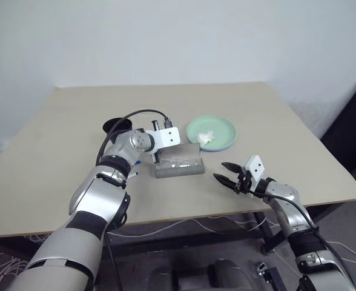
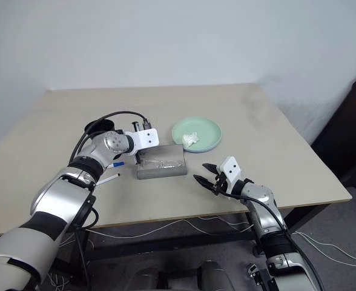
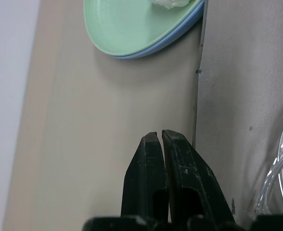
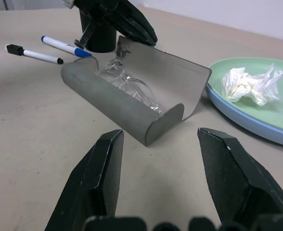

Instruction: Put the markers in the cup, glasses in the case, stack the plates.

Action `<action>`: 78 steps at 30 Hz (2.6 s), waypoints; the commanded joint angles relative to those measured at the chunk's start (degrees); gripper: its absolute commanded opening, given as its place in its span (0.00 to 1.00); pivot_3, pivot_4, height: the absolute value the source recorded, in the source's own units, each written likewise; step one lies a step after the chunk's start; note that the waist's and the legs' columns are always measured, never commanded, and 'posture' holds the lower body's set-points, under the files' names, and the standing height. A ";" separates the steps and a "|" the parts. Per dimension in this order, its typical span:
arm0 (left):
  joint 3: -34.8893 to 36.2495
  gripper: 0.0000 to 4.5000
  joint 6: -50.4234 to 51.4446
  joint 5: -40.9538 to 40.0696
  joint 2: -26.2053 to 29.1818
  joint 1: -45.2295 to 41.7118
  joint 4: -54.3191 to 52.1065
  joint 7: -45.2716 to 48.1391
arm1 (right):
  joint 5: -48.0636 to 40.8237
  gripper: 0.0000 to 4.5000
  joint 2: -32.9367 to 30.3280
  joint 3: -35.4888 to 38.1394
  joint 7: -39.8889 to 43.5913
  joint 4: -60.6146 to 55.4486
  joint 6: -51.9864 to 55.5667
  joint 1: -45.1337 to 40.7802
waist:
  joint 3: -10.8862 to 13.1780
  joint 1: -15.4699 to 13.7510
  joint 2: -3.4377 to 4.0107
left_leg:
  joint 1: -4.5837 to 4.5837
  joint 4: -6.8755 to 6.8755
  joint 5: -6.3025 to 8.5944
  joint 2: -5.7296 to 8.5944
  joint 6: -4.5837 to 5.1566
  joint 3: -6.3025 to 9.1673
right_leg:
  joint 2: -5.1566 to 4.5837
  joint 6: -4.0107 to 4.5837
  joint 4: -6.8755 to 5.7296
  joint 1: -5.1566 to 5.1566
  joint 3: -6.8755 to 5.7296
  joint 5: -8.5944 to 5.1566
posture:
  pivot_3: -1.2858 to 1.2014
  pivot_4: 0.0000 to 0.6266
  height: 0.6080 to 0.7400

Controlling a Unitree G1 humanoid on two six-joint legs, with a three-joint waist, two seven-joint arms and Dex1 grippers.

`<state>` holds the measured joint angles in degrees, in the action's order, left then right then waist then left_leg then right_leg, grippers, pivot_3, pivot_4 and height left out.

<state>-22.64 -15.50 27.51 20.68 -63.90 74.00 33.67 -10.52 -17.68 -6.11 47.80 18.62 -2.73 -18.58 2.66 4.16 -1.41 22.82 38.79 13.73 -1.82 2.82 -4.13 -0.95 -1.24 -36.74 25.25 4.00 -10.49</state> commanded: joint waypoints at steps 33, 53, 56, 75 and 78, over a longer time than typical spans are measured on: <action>11.72 0.01 16.65 -21.12 15.81 16.76 -33.56 44.51 | -0.37 0.59 0.13 -0.16 1.05 -0.51 -1.33 -1.80 | 0.00 0.50 0.03 | -0.02 -0.02 -0.03 -0.07 0.05 0.00 | 0.02 0.16 -0.04 0.04 0.06 -0.08 | 0.52 0.00 1.00; 11.91 0.59 30.32 -22.12 29.09 28.95 -44.52 43.16 | -0.15 0.59 0.81 -1.00 2.98 2.93 -1.58 -4.69 | 0.01 0.66 0.01 | -0.07 -0.05 -0.02 -0.53 0.02 -0.06 | -0.03 0.17 -0.03 0.05 0.02 -0.09 | 0.52 0.00 1.00; 11.10 0.59 30.40 -21.91 28.90 29.60 -44.20 43.52 | -0.12 0.59 0.71 -1.17 3.17 3.00 -1.61 -4.65 | 0.01 0.67 0.00 | -0.07 -0.05 -0.02 -0.53 0.02 -0.11 | -0.03 0.17 -0.02 0.05 0.02 -0.09 | 0.52 0.00 1.00; 7.06 0.31 27.47 -20.17 27.83 30.92 -39.26 43.25 | -0.13 0.59 0.17 -0.95 2.58 1.56 -1.14 -3.32 | -0.47 0.79 0.76 | -0.28 -0.05 0.09 -0.26 -0.18 -0.11 | -0.01 0.26 -0.12 -0.03 0.00 -0.03 | 0.52 0.00 1.00; 7.42 0.08 27.68 -20.46 27.82 30.54 -39.62 43.32 | -0.16 0.59 0.10 -1.04 2.49 1.48 -1.06 -3.35 | -0.47 0.76 0.77 | -0.28 -0.05 0.09 -0.18 -0.19 -0.01 | -0.03 0.26 -0.14 -0.03 0.00 -0.03 | 0.52 0.00 1.00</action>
<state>-14.69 11.75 6.00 48.40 -33.34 33.94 77.51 -10.50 -17.27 -8.00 50.19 22.29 -3.11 -21.01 2.19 4.92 -0.64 22.54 38.75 13.82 -2.00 2.64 -4.13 -0.98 -0.98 -36.89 25.21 4.01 -10.51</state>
